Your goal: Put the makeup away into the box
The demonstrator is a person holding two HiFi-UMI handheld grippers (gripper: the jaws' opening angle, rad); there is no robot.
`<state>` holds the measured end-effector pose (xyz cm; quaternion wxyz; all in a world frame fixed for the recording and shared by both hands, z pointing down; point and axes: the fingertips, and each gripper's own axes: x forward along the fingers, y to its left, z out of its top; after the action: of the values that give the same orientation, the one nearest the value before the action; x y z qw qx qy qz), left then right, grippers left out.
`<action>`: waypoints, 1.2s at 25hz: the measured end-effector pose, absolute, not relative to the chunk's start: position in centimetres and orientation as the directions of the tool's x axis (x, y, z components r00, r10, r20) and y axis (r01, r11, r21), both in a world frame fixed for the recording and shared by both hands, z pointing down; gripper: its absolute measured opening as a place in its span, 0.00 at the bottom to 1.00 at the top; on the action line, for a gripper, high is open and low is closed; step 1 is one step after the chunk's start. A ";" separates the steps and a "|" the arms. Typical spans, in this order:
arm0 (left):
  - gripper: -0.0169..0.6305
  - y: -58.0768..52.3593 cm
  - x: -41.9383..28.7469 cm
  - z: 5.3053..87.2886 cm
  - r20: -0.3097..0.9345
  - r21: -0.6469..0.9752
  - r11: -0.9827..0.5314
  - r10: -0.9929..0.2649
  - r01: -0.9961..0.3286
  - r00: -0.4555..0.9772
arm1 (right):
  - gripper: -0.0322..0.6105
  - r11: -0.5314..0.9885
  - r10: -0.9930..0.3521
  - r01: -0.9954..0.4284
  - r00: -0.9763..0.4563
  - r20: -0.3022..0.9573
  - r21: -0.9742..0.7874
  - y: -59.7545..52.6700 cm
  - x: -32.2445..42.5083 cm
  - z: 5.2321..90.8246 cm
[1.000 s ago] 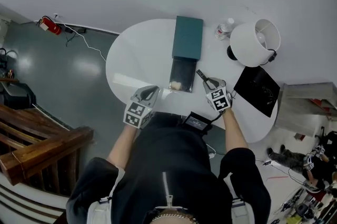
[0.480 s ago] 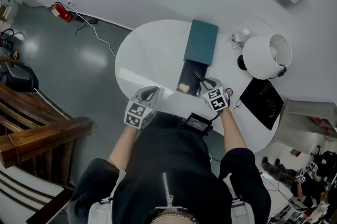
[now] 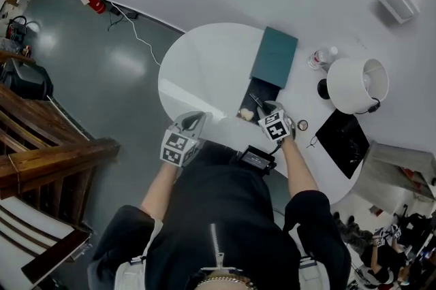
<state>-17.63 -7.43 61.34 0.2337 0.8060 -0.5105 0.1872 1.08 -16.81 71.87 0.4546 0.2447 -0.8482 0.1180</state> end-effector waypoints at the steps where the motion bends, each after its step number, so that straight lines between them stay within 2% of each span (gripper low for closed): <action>1: 0.05 -7.3 -17.8 61.4 0.541 0.186 -0.365 -0.737 -0.912 0.405 | 0.19 0.854 -0.301 -0.520 -0.456 0.838 0.024 -16.7 0.9 72.0; 20: 0.05 -7.1 -19.0 61.8 0.541 0.203 -0.342 -0.742 -0.918 0.396 | 0.19 0.877 -0.206 -0.478 -0.301 0.931 0.039 -15.7 0.5 75.1; 28: 0.05 -7.3 -19.0 61.9 0.544 0.207 -0.348 -0.736 -0.915 0.403 | 0.19 0.871 -0.205 -0.490 -0.332 0.921 0.017 -15.6 0.4 74.9; 30: 0.05 -7.4 -18.9 62.0 0.545 0.207 -0.354 -0.733 -0.912 0.408 | 0.24 0.868 -0.201 -0.496 -0.351 0.915 0.000 -15.5 0.3 74.8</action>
<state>-18.89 -7.44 61.98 0.2459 0.8022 -0.5126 0.1825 0.29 -15.54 74.79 0.5277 0.2149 -0.8098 0.1398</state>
